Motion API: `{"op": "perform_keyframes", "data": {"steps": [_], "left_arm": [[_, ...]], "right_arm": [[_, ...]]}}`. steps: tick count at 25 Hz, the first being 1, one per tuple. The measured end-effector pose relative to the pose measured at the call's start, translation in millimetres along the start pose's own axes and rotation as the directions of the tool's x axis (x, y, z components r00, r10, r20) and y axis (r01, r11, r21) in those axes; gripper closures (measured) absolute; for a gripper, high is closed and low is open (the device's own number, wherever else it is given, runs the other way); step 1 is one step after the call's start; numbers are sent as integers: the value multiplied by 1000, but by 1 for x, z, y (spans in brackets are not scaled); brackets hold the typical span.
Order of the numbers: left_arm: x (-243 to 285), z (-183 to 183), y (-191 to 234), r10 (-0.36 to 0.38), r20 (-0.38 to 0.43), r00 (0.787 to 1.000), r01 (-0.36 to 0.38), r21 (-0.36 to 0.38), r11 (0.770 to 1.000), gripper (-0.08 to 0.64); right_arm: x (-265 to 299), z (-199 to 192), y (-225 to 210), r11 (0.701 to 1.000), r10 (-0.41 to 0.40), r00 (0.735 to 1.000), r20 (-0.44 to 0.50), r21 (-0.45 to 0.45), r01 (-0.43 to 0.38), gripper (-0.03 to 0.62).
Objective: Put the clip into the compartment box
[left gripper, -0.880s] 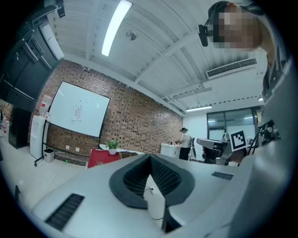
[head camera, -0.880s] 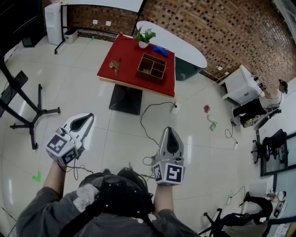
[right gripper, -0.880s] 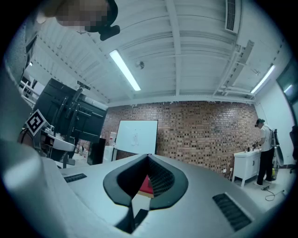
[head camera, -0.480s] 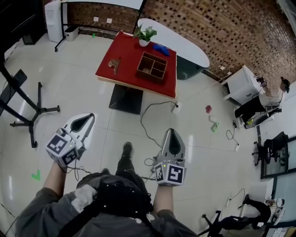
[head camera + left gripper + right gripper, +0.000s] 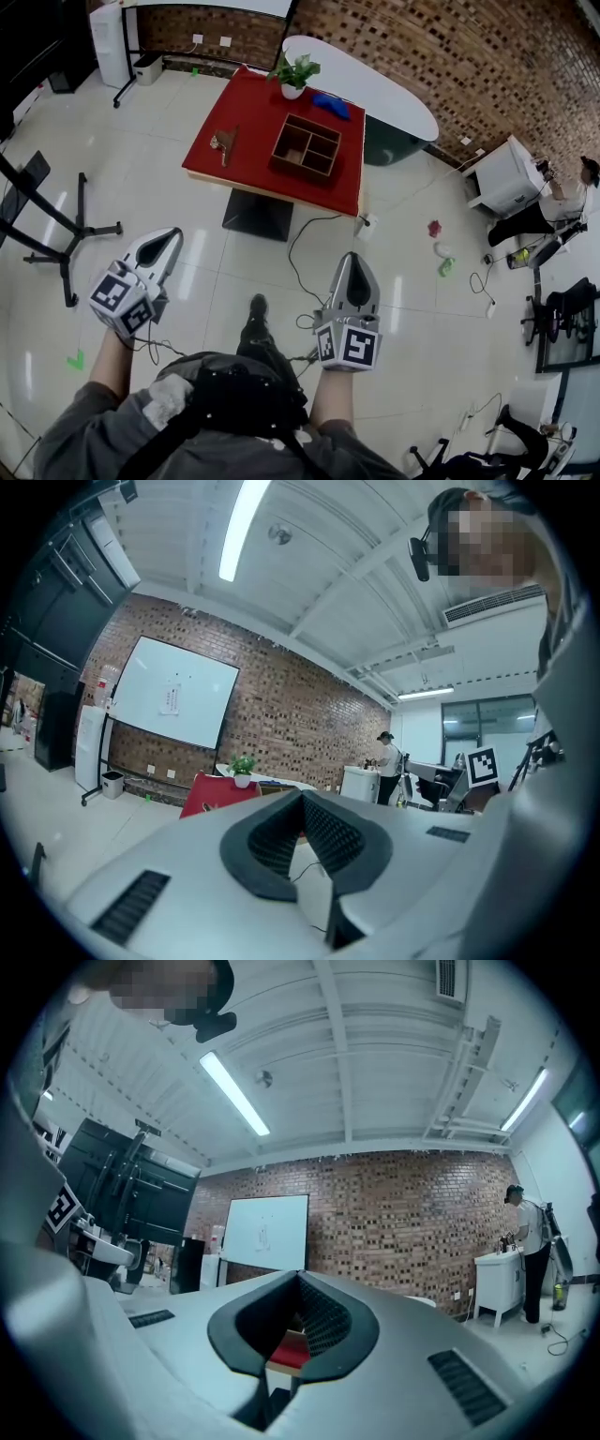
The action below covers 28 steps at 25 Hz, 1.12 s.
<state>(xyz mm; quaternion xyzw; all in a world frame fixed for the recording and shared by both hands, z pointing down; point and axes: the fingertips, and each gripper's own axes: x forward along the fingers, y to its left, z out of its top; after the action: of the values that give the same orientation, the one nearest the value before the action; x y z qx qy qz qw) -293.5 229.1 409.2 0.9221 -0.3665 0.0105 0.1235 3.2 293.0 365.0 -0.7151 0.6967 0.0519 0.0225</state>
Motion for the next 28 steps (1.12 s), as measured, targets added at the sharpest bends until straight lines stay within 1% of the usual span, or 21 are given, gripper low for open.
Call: {"op": "perform_keyframes", "data": {"steps": [3, 5, 9, 14, 17, 22, 25, 28], "left_arm": [[43, -7, 14, 3, 2, 1000, -3, 10, 1000, 523], [74, -4, 20, 10, 3, 1000, -10, 12, 1000, 523], [154, 15, 29, 33, -5, 999, -33, -9, 999, 523], [241, 52, 31, 79, -9, 997, -79, 10, 997, 523], [272, 67, 32, 115, 15, 993, -115, 10, 993, 523], [316, 75, 34, 153, 35, 988, -154, 9, 988, 522], [330, 72, 38, 186, 16, 983, -186, 8, 983, 522], [339, 71, 46, 216, -5, 976, -216, 38, 976, 520]], "right_arm": [[34, -17, -27, 1000, -7, 1000, -4, 2, 7, 568], [59, -23, -49, 1000, -8, 1000, -7, 4, 8, 568], [132, -27, -104, 1000, -3, 1000, -15, 20, 4, 568], [214, -16, -172, 998, 18, 1000, -7, 53, -18, 568], [246, -14, -200, 997, 42, 999, 18, 71, -43, 568], [279, -22, -238, 994, 51, 998, 33, 93, -54, 568], [295, -27, -249, 992, 60, 998, 28, 112, -63, 568], [308, -30, -250, 990, 73, 997, 21, 121, -75, 568]]}}
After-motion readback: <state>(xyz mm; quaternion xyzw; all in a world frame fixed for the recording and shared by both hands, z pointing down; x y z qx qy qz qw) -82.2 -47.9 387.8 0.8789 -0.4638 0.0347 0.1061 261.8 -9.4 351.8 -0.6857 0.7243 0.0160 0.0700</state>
